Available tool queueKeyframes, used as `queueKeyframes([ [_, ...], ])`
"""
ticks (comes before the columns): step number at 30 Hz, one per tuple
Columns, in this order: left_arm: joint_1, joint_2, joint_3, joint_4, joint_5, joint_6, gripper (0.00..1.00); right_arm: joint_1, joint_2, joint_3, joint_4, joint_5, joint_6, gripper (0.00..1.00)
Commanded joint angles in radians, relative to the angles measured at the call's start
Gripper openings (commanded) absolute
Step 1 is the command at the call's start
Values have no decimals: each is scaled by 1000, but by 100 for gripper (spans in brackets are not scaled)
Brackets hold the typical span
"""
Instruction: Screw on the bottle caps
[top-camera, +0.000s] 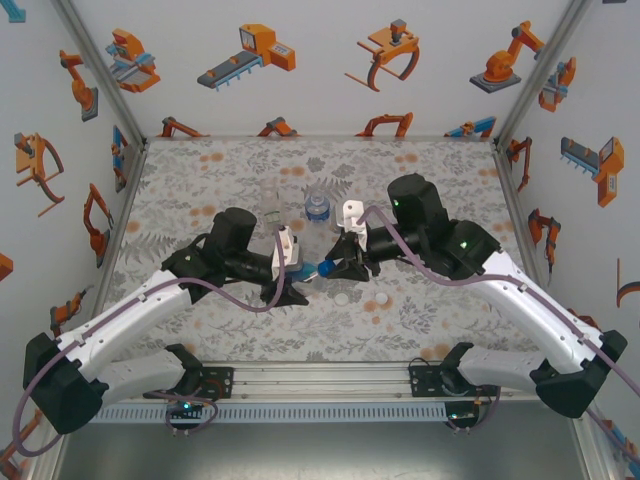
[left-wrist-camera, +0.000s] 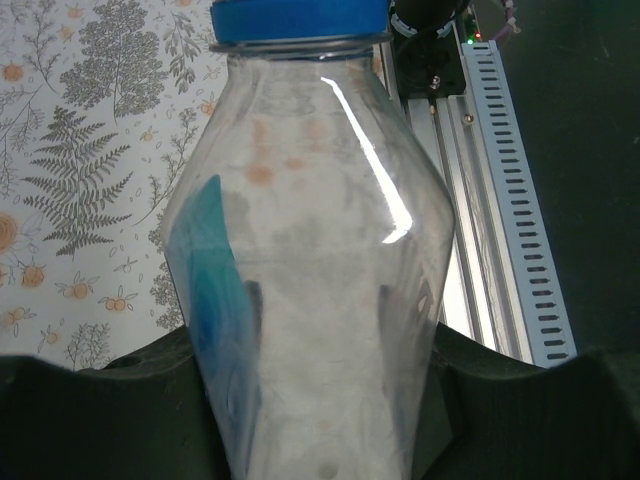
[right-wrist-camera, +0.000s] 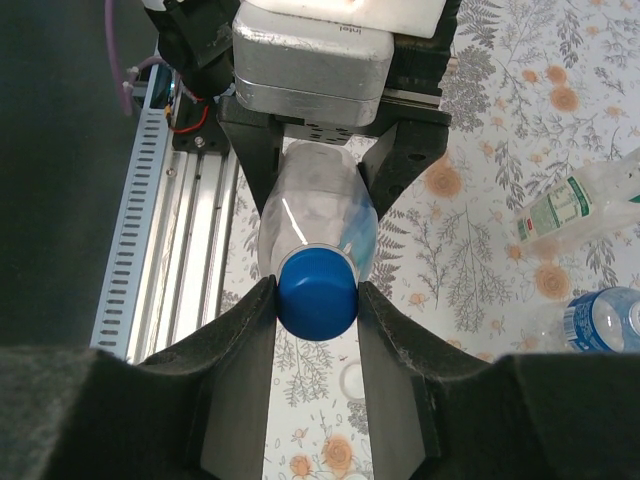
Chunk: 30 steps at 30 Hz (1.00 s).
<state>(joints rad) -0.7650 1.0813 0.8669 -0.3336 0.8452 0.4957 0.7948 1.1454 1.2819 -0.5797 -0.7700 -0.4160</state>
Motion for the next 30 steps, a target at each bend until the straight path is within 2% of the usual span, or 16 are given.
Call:
queueKeyframes([
  [1, -3, 1, 44, 2, 39, 27, 0, 7, 7, -2, 19, 29, 9, 37],
  [7, -2, 5, 50, 1, 42, 26, 0, 7, 4, -3, 19, 52, 12, 38],
  [10, -3, 9, 53, 1, 43, 25, 0, 7, 4, -1, 15, 55, 14, 34],
  [13, -3, 7, 56, 1, 43, 25, 0, 7, 2, -4, 19, 67, 39, 25],
  [15, -3, 6, 58, 1, 40, 24, 0, 7, 1, -11, 38, 97, 113, 13],
  [16, -2, 5, 57, 1, 34, 24, 0, 7, 0, -17, 56, 123, 180, 2],
  [17, -3, 4, 57, 3, 23, 23, 0, 7, 0, -23, 75, 152, 245, 0],
  [20, -3, -1, 44, 21, -33, 16, 0, 7, -2, -56, 158, 295, 614, 0],
  [25, -3, -3, -1, 117, -151, -26, 0, 7, 0, -126, 228, 405, 1201, 0],
  [30, -2, 10, -2, 166, -252, -71, 0, 7, 9, -143, 152, 516, 1573, 0],
])
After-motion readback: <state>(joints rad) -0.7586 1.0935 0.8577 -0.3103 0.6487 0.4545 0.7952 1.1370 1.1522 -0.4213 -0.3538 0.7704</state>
